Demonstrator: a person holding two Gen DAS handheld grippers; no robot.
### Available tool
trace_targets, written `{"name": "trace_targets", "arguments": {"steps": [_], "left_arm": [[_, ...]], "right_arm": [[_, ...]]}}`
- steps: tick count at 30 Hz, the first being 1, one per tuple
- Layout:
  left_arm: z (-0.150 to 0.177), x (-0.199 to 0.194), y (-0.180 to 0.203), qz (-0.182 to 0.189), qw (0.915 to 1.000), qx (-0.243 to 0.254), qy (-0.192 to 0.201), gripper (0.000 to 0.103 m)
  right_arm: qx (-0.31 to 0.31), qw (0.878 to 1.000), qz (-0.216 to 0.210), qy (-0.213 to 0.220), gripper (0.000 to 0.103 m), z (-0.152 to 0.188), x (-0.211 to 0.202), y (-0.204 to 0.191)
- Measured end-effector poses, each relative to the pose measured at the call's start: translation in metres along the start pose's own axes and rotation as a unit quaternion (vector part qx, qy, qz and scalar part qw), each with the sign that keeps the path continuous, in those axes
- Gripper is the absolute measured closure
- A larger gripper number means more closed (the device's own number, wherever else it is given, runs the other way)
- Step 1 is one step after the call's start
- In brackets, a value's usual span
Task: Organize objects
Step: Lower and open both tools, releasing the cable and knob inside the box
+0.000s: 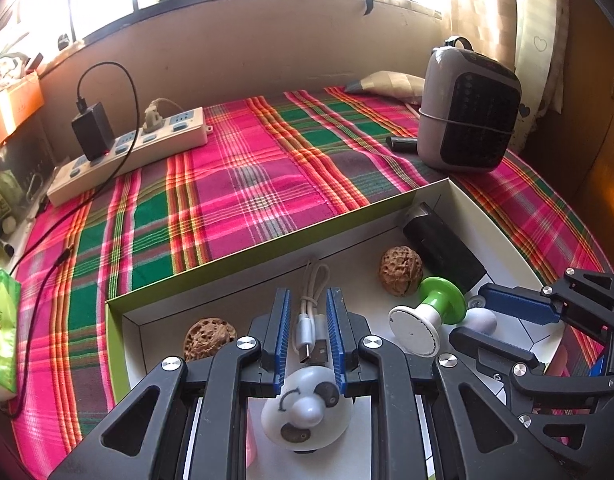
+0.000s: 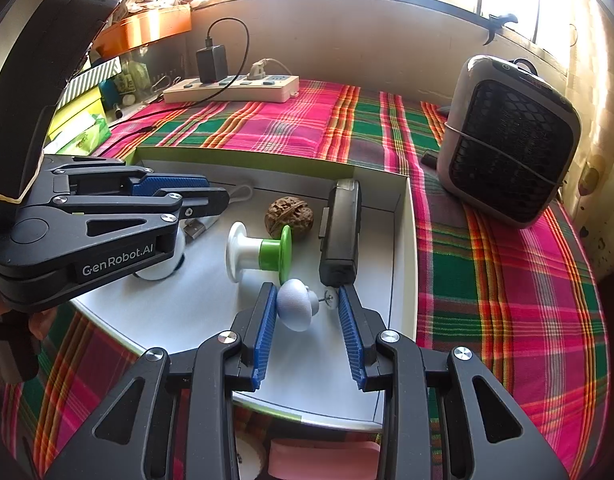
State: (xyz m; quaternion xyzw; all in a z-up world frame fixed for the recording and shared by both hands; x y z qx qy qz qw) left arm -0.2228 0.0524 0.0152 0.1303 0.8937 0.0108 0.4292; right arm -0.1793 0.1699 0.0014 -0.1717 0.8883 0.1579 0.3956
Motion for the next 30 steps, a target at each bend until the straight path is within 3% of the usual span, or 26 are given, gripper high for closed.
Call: {"name": "trace_targets", "arguments": {"steps": [12, 18, 30], "left_arm": [[0.001, -0.004, -0.001, -0.001, 1.0000, -0.009, 0.000, 0.086], [0.003, -0.008, -0.001, 0.000, 1.0000, -0.009, 0.001, 0.083], [0.010, -0.028, 0.000, 0.001, 0.9997, -0.016, 0.018, 0.077]], "right_arm": [[0.003, 1.000, 0.001, -0.001, 0.069, -0.001, 0.000, 0.000], [0.002, 1.000, 0.002, 0.003, 0.058, 0.000, -0.004, -0.003], [0.016, 1.000, 0.012, 0.011, 0.058, 0.006, -0.018, -0.004]]}}
Point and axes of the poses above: each gripper's, at about its wrist camera, not at the fingertips, and x roughly the way its jaws point, y to its right, z to its underside, the point moved 1 cm from there along x, roughly the way its jaws point, and after that the axes turned 11 degrees about -x, right-handed, at the moved point
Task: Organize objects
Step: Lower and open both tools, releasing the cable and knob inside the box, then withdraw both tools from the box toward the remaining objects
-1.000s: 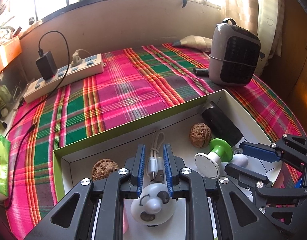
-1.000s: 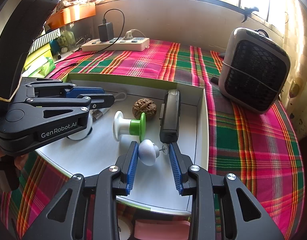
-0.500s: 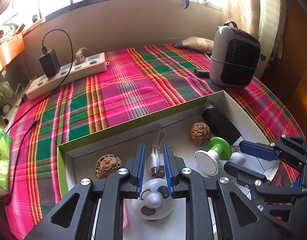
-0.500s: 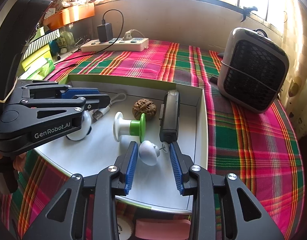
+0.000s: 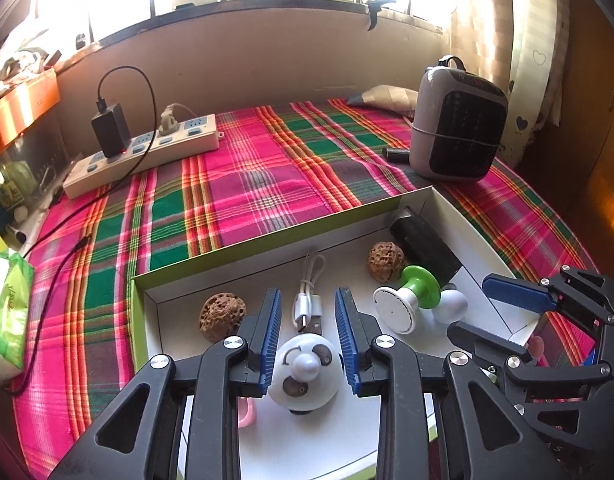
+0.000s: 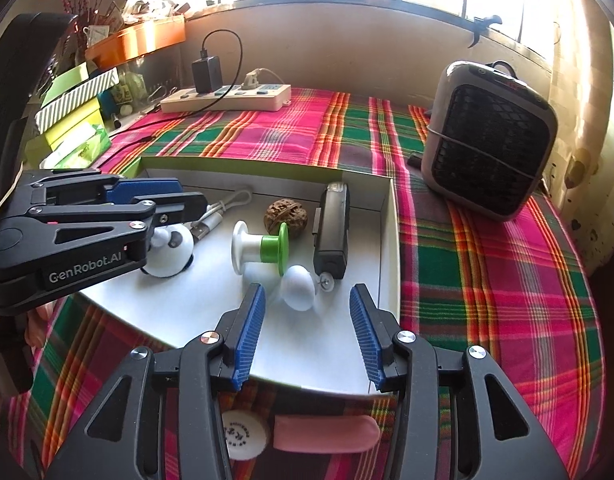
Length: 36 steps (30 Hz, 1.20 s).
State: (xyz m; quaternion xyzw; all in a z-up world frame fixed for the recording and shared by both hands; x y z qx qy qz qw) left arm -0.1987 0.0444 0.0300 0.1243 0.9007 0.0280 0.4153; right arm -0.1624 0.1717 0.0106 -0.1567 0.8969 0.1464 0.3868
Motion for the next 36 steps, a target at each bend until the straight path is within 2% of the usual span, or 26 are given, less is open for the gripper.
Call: {"name": "trace_targets", "arguments": {"steps": [13, 28, 36], "left_arm": [[0.016, -0.032, 0.002, 0.009, 0.9997, -0.013, 0.021, 0.075], [0.046, -0.072, 0.020, 0.040, 0.9982, -0.014, 0.043, 0.073], [0.069, -0.067, 0.036, 0.084, 0.9962, -0.013, 0.014, 0.066]], "right_arm": [[0.016, 1.000, 0.006, 0.021, 0.057, 0.009, -0.027, -0.001], [0.056, 0.997, 0.025, 0.038, 0.057, 0.042, -0.065, 0.012], [0.072, 0.996, 0.033, 0.036, 0.057, 0.063, -0.077, 0.018]]}}
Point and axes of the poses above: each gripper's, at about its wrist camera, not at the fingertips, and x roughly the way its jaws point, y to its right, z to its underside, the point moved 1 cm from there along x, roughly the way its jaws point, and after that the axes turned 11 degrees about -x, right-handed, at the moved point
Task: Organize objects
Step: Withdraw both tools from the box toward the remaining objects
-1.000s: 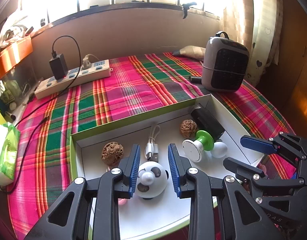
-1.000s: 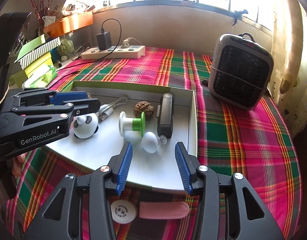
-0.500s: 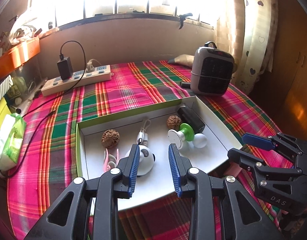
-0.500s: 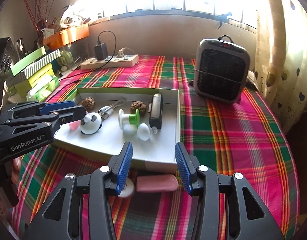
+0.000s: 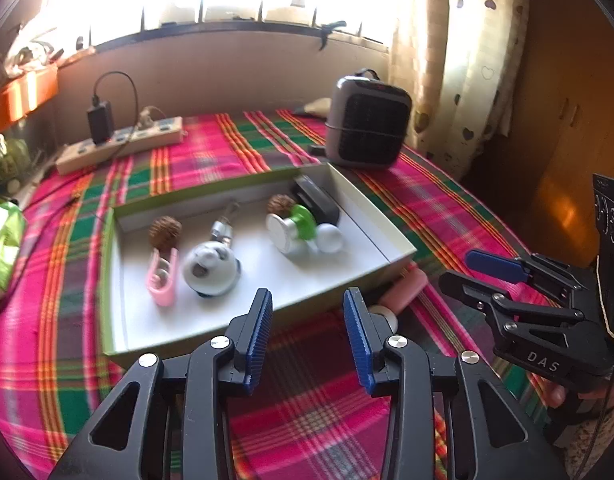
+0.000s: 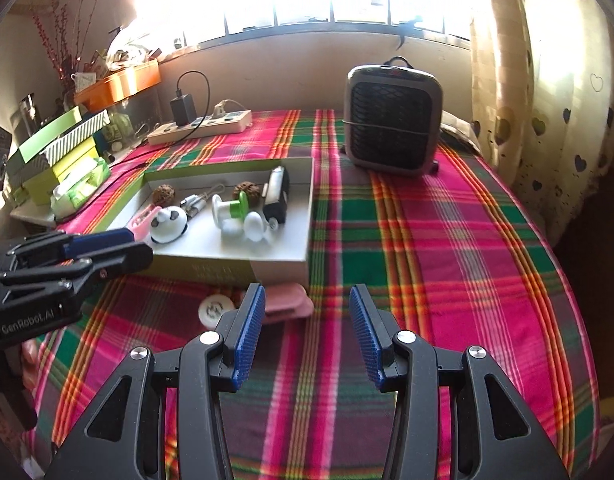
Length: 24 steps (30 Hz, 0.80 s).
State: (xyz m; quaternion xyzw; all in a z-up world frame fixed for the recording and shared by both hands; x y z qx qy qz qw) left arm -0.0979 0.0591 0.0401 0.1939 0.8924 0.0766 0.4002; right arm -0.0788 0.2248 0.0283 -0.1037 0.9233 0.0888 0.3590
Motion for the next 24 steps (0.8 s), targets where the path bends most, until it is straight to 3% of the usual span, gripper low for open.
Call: {"name": "trace_targets", "arguments": {"steps": [8, 24], "left_arm": [[0.014, 0.019, 0.018, 0.031, 0.9988, 0.013, -0.036, 0.062], [0.019, 0.046, 0.036, 0.012, 0.9974, 0.043, -0.057, 0.061]], "right_arm": [[0.017, 1.000, 0.007, -0.001, 0.057, 0.013, -0.006, 0.012], [0.028, 1.000, 0.004, -0.005, 0.057, 0.019, -0.006, 0.020]]}}
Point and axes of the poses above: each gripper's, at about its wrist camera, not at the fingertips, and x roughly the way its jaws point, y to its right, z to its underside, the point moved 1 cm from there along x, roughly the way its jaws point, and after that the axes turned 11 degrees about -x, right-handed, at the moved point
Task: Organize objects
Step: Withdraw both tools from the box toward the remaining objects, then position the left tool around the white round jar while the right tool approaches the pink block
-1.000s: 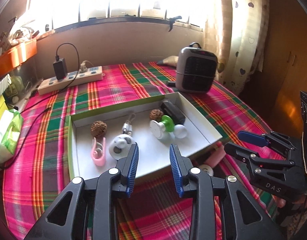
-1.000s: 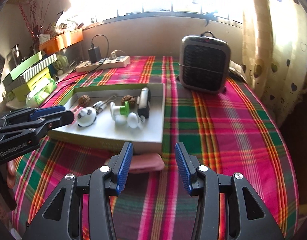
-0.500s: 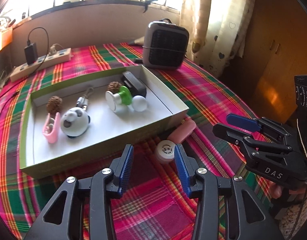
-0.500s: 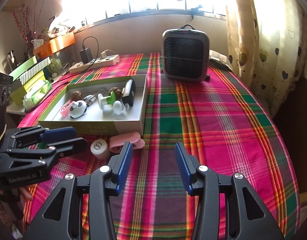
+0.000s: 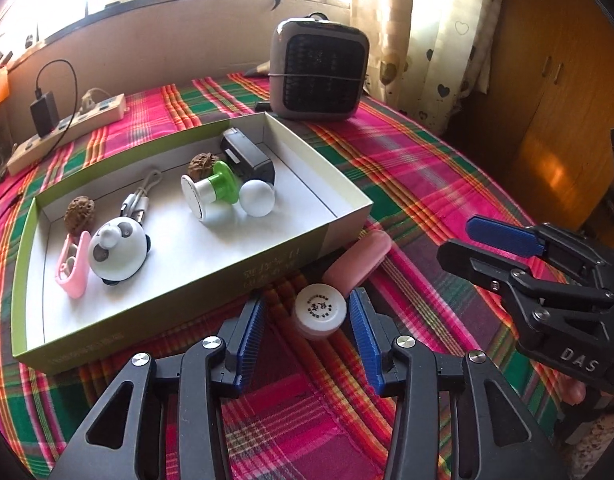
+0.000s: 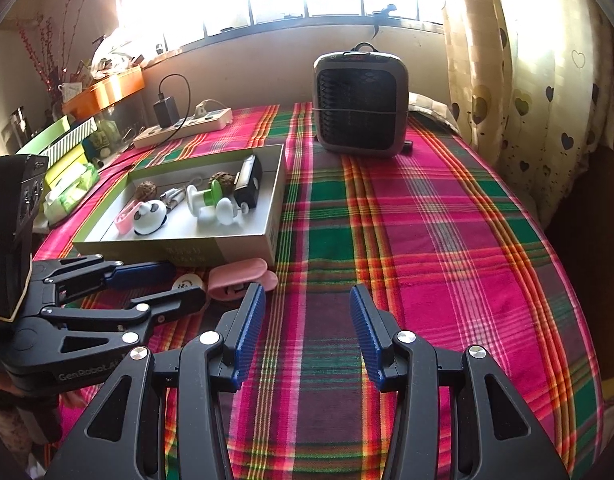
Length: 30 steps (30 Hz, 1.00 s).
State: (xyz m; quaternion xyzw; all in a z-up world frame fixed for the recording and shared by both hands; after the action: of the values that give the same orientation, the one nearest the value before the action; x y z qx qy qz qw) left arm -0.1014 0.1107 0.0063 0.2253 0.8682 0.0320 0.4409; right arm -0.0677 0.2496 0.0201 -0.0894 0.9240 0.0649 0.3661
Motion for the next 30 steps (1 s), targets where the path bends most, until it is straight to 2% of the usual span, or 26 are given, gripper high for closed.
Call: {"name": "trace_targets", "arguments": {"steps": [6, 9, 17, 27, 29, 30], "left_arm": [[0.002, 0.005, 0.000, -0.001, 1.0000, 0.000, -0.004, 0.063], [0.001, 0.005, -0.001, -0.002, 1.0000, -0.003, -0.003, 0.076], [0.003, 0.003, -0.003, 0.001, 1.0000, -0.006, -0.002, 0.076], [0.013, -0.017, -0.033, -0.025, 0.9992, -0.030, 0.007, 0.077], [0.016, -0.021, -0.041, -0.028, 0.9989, -0.038, 0.010, 0.077], [0.017, -0.023, -0.044, -0.028, 0.9988, -0.040, 0.010, 0.077]], "right_arm": [[-0.002, 1.000, -0.002, -0.006, 0.057, 0.000, 0.004, -0.002], [-0.005, 1.000, -0.002, -0.009, 0.057, -0.002, 0.006, -0.005], [-0.009, 1.000, -0.001, -0.017, 0.057, -0.003, 0.008, -0.012], [-0.014, 0.999, -0.011, -0.027, 0.057, -0.012, 0.022, -0.036], [-0.010, 0.999, -0.006, -0.030, 0.054, -0.015, 0.027, -0.040], [-0.009, 0.999, -0.003, -0.030, 0.048, -0.016, 0.028, -0.042]]}}
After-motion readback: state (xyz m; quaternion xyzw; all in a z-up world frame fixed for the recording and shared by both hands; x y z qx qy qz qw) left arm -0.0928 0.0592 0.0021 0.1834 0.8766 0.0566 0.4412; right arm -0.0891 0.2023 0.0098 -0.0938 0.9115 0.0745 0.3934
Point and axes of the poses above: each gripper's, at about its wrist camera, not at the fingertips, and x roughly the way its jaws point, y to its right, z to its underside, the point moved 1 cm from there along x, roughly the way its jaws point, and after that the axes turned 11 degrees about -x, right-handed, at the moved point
